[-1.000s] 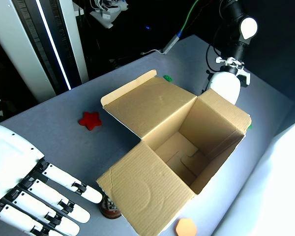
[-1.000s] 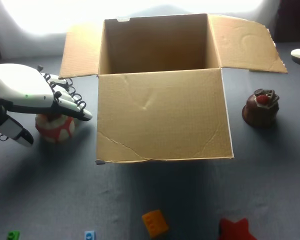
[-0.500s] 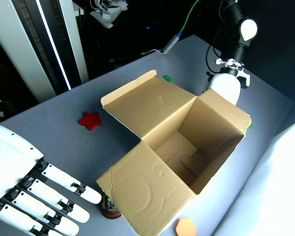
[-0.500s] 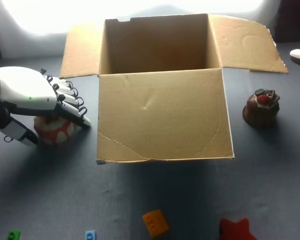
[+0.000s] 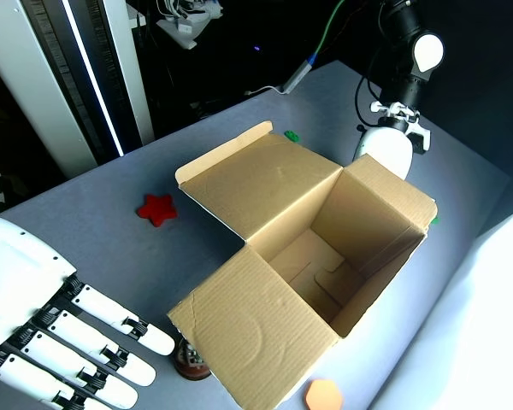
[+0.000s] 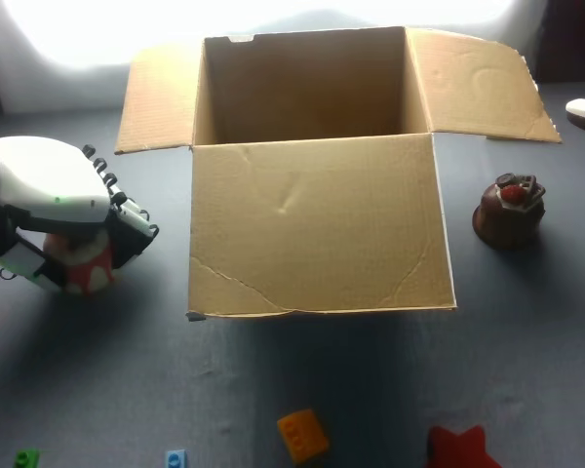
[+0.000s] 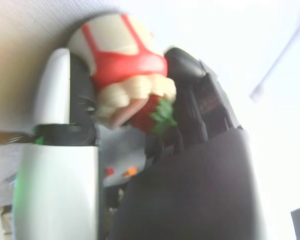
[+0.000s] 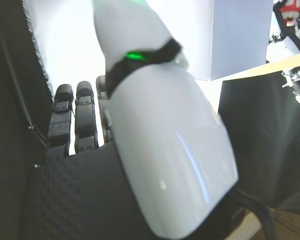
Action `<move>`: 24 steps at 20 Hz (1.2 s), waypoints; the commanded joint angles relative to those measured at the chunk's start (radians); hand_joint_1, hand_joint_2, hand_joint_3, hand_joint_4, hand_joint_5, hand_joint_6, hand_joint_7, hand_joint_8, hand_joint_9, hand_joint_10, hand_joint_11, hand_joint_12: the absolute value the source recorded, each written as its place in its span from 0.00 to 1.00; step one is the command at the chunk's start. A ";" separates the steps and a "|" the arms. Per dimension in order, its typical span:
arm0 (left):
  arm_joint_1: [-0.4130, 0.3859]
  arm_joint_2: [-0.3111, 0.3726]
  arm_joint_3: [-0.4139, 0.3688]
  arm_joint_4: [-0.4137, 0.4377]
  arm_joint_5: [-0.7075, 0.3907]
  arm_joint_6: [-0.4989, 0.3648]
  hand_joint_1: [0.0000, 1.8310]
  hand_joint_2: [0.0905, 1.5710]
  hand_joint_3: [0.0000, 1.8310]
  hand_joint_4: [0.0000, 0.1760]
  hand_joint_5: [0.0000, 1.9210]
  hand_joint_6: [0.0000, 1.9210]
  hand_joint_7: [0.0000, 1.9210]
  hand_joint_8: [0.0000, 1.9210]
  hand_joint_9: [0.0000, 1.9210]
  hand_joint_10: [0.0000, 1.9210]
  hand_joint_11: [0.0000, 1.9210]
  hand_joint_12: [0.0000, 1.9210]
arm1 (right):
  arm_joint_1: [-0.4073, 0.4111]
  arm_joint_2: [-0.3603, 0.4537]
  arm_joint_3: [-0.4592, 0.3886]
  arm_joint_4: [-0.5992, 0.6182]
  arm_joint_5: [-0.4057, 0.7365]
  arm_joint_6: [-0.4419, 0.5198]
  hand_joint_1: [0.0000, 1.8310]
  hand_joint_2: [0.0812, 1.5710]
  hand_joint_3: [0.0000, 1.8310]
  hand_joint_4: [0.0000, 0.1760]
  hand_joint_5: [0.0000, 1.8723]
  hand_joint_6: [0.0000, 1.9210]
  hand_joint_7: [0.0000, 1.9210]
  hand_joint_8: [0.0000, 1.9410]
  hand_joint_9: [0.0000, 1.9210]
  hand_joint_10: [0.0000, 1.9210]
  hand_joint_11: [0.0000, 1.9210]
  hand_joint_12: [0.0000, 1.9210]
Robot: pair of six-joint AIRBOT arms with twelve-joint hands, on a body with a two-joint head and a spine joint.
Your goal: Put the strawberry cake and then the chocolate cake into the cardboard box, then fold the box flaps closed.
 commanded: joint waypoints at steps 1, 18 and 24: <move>-0.014 0.016 -0.002 -0.054 -0.009 0.002 0.72 0.80 0.00 0.00 0.36 0.74 0.30 0.81 0.37 0.80 0.34 0.83 | 0.003 0.014 0.000 -0.022 0.100 -0.003 0.67 0.69 0.01 0.26 0.00 0.00 0.00 0.00 0.00 0.00 0.00 0.00; -0.337 0.222 -0.137 0.210 -0.044 -0.081 0.72 0.80 0.00 0.00 0.36 0.74 0.30 0.79 0.35 0.83 0.30 0.86 | -0.019 0.015 0.000 -0.023 0.129 -0.003 0.66 0.69 0.01 0.26 0.00 0.00 0.00 0.00 0.00 0.00 0.00 0.00; -0.519 0.241 -0.117 0.431 -0.137 -0.183 0.64 0.81 0.00 0.00 0.38 0.74 0.31 0.80 0.30 0.78 0.30 0.88 | -0.020 0.015 0.000 -0.023 0.133 -0.003 0.63 0.69 0.01 0.20 0.00 0.00 0.00 0.00 0.00 0.00 0.00 0.00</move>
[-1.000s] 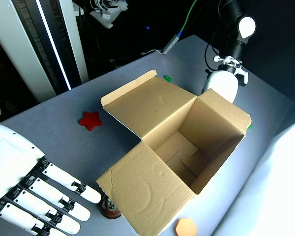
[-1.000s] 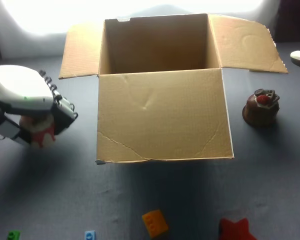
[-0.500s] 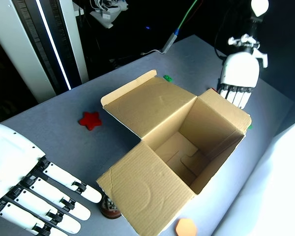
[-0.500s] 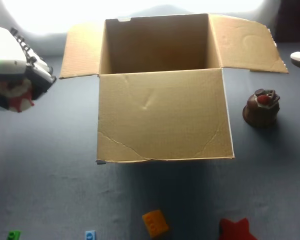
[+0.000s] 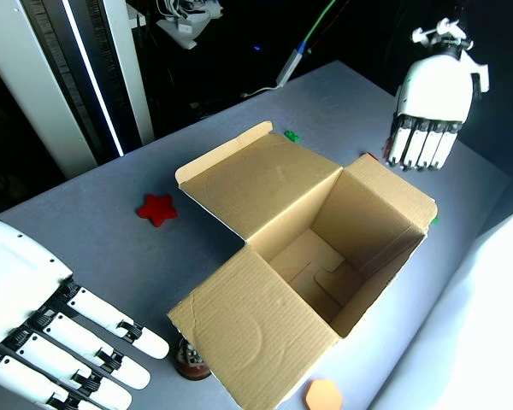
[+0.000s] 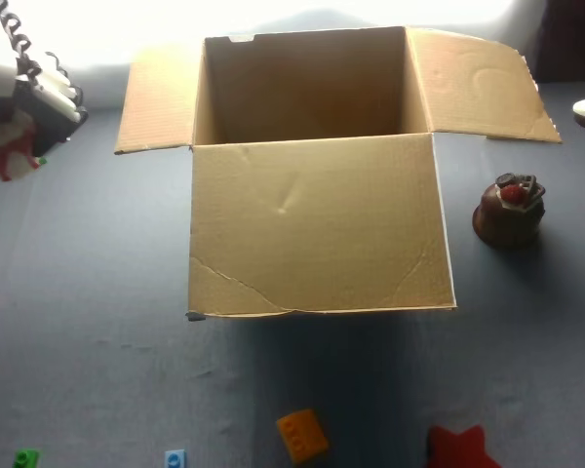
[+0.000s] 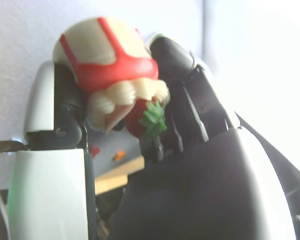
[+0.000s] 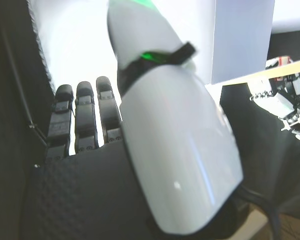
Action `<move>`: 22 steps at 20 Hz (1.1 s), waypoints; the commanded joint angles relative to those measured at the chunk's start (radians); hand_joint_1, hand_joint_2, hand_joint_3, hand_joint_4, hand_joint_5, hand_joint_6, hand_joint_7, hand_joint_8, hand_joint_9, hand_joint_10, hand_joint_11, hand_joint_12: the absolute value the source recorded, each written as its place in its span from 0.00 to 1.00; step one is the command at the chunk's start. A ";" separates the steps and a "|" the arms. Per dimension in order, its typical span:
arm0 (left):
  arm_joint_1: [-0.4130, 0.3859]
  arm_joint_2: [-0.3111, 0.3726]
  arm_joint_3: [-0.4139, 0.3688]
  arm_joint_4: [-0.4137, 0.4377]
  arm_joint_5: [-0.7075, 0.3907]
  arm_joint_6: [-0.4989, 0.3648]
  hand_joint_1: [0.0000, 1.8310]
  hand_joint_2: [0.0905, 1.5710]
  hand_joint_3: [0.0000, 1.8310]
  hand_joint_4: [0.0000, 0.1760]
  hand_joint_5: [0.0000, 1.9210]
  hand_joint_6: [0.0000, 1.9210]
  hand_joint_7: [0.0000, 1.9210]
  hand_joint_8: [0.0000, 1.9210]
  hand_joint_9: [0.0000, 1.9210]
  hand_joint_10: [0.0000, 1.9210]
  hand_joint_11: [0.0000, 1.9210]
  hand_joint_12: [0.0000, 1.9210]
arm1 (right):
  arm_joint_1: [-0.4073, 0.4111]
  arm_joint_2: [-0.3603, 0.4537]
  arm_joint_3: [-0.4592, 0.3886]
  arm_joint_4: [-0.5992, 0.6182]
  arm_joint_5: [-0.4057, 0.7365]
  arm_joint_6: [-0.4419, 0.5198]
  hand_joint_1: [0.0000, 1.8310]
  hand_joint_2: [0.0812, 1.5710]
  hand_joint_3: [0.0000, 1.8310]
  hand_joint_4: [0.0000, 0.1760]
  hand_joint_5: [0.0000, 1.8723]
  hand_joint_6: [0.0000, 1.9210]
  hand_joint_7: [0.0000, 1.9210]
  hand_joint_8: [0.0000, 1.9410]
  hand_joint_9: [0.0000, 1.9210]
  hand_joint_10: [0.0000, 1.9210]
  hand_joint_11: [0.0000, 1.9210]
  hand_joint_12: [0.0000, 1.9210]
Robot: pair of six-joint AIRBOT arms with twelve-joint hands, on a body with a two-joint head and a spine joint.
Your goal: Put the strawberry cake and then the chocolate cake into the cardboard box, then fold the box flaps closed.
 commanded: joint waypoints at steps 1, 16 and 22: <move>-0.022 0.009 0.013 -0.046 0.011 -0.007 0.70 0.79 0.00 0.00 0.39 0.66 0.32 0.80 0.35 0.82 0.31 0.87 | 0.005 0.015 0.002 -0.021 0.104 -0.003 0.62 0.71 0.01 0.20 0.00 0.00 0.00 0.00 0.00 0.00 0.00 0.00; -0.289 -0.133 0.037 0.176 -0.136 -0.156 0.71 0.80 0.00 0.00 0.34 0.71 0.34 0.81 0.34 0.85 0.29 0.84 | 0.001 0.016 0.002 -0.021 0.113 -0.003 0.64 0.66 0.00 0.40 0.00 0.00 0.00 0.00 0.00 0.00 0.01 0.01; -0.293 -0.225 0.036 0.190 -0.152 -0.169 0.71 0.79 0.00 0.00 0.36 0.69 0.35 0.77 0.37 0.82 0.31 0.83 | -0.001 0.015 0.002 -0.021 0.116 -0.007 0.71 0.66 0.00 0.29 0.00 0.00 0.01 0.00 0.01 0.00 0.00 0.00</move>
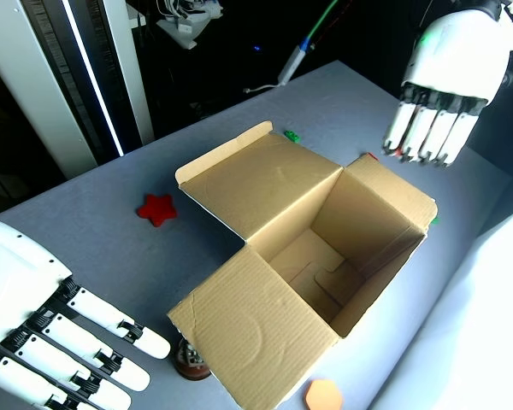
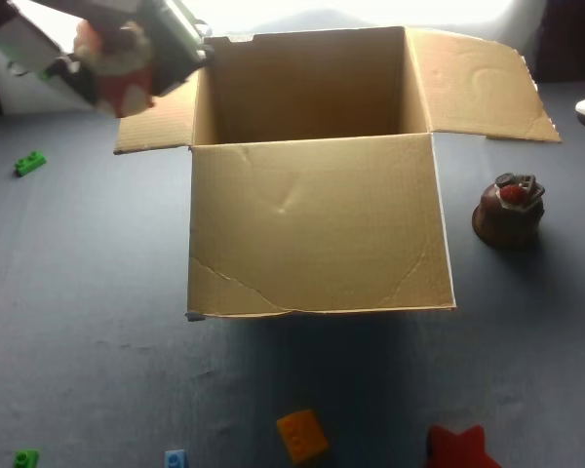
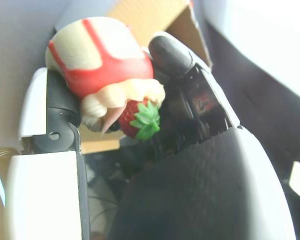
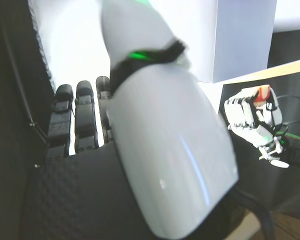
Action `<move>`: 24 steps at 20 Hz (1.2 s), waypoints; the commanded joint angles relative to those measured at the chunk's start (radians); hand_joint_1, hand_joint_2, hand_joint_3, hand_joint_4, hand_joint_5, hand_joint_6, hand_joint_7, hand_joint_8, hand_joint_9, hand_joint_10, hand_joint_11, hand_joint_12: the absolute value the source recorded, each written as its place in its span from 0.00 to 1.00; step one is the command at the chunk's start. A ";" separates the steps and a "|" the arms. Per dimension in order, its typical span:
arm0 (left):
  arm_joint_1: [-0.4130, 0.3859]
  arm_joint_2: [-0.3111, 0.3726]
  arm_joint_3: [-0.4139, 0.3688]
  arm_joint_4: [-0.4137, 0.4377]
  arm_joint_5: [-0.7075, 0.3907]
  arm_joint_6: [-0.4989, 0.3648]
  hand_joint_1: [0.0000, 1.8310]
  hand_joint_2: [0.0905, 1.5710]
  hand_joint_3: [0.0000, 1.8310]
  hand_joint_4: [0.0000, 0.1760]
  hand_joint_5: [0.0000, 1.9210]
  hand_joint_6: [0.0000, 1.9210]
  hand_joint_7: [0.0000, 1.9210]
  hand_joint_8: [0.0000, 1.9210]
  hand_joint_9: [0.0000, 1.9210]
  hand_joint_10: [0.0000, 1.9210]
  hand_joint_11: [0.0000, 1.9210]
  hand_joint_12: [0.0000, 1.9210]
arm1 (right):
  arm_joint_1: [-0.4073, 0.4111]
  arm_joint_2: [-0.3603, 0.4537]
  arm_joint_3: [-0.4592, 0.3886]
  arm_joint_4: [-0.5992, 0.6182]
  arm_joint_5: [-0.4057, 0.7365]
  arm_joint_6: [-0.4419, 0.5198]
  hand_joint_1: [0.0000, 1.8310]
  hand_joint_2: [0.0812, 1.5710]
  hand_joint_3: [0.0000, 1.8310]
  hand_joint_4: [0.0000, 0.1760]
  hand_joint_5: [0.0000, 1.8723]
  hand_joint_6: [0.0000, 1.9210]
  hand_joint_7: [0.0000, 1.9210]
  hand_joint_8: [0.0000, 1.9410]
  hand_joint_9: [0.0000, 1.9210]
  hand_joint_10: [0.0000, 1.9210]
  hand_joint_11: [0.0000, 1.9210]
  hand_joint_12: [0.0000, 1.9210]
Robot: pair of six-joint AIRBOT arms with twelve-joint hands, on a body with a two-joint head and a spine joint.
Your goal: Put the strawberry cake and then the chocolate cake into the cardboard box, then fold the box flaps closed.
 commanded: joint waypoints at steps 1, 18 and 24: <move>-0.016 -0.005 0.001 -0.055 0.040 0.004 0.72 0.78 0.00 0.00 0.37 0.66 0.35 0.76 0.37 0.82 0.32 0.82 | -0.001 0.012 0.003 -0.020 0.117 -0.009 0.70 0.66 0.00 0.33 0.00 0.00 0.00 0.00 0.00 0.00 0.00 0.00; 0.090 -0.287 0.181 -0.068 0.069 0.033 0.72 0.79 0.00 0.00 0.37 0.72 0.34 0.75 0.36 0.81 0.30 0.82 | -0.027 -0.022 0.103 -0.019 -0.020 0.211 0.68 0.68 0.00 0.23 0.00 0.00 0.00 0.00 0.00 0.00 0.00 0.00; 0.117 -0.310 0.191 -0.065 0.092 0.049 0.66 0.75 0.00 0.00 0.28 0.17 0.31 0.10 0.32 0.22 0.15 0.62 | -0.017 -0.053 0.123 -0.019 -0.095 0.291 0.63 0.67 0.00 0.23 0.00 0.00 0.00 0.00 0.00 0.00 0.00 0.00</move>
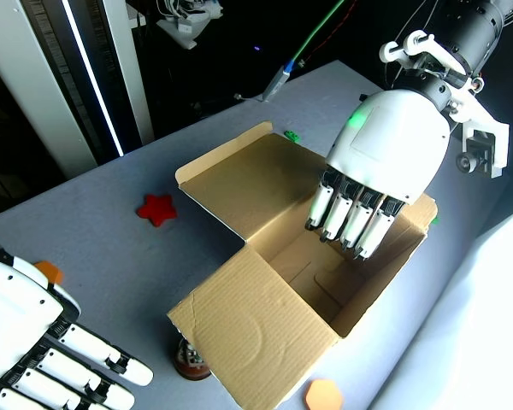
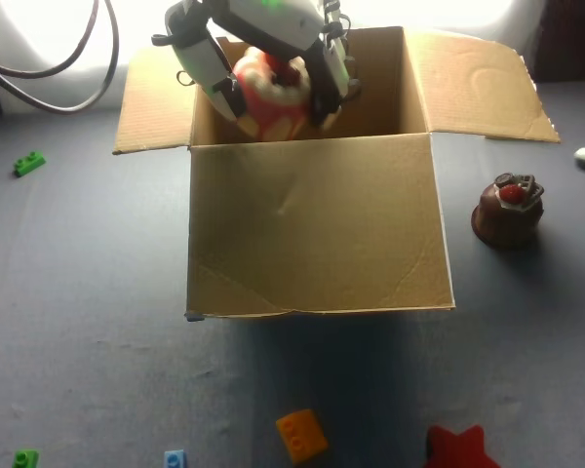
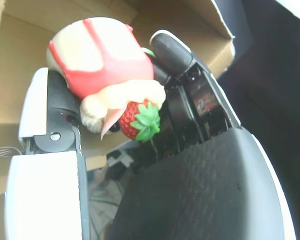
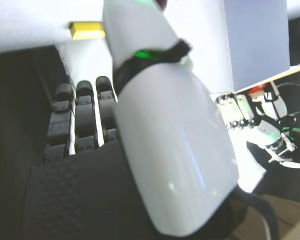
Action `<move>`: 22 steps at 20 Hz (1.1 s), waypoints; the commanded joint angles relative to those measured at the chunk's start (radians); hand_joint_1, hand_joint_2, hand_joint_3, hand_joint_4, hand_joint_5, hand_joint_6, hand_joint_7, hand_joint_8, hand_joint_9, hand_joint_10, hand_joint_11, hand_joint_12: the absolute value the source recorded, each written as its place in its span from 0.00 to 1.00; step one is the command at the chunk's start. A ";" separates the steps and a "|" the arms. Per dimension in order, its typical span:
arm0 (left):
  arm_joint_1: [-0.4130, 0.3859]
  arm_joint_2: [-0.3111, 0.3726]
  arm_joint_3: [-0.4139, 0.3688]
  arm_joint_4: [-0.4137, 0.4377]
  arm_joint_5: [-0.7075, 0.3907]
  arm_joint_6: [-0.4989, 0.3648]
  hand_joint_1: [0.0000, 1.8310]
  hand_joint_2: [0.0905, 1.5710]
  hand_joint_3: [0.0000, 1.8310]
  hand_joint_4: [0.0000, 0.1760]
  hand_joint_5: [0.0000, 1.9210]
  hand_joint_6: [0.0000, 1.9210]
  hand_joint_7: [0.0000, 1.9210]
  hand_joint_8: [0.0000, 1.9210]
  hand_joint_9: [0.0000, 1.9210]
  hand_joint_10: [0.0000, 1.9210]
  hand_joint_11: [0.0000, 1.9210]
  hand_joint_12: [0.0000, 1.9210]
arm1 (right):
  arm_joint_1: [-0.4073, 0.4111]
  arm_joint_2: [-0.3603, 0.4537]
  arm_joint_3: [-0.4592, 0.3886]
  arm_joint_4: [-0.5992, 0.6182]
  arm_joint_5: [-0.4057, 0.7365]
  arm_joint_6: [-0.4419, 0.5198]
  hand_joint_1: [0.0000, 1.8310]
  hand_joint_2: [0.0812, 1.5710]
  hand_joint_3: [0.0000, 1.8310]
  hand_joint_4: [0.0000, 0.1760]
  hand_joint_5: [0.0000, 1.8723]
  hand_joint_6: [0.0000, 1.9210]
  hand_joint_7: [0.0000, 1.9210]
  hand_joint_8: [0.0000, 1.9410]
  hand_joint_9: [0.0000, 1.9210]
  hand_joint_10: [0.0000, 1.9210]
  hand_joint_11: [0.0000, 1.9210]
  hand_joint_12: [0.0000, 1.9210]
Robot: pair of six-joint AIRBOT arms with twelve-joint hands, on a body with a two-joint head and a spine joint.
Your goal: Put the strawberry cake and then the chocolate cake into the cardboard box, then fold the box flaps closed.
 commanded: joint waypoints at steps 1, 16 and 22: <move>-0.003 0.007 0.002 -0.057 0.038 0.007 0.59 0.73 0.00 0.00 0.25 0.08 0.27 0.03 0.28 0.13 0.08 0.63 | 0.017 -0.001 0.020 -0.012 0.083 0.030 0.63 0.67 0.00 0.26 0.00 0.00 0.00 0.00 0.00 0.00 0.00 0.00; -0.100 0.051 0.059 -0.025 0.023 0.010 0.11 0.74 0.01 0.03 0.05 0.00 0.06 0.00 0.07 0.00 0.00 0.35 | 0.057 -0.252 0.204 -0.012 0.162 0.156 0.65 0.65 0.00 0.18 0.00 0.00 0.00 0.00 0.00 0.00 0.00 0.00; -0.118 0.197 -0.024 0.038 -0.002 -0.019 0.00 0.76 0.00 0.00 0.02 0.00 0.03 0.00 0.06 0.00 0.00 0.30 | 0.001 -0.355 0.304 -0.012 0.212 0.142 0.65 0.66 0.00 0.18 0.00 0.00 0.00 0.00 0.00 0.00 0.00 0.00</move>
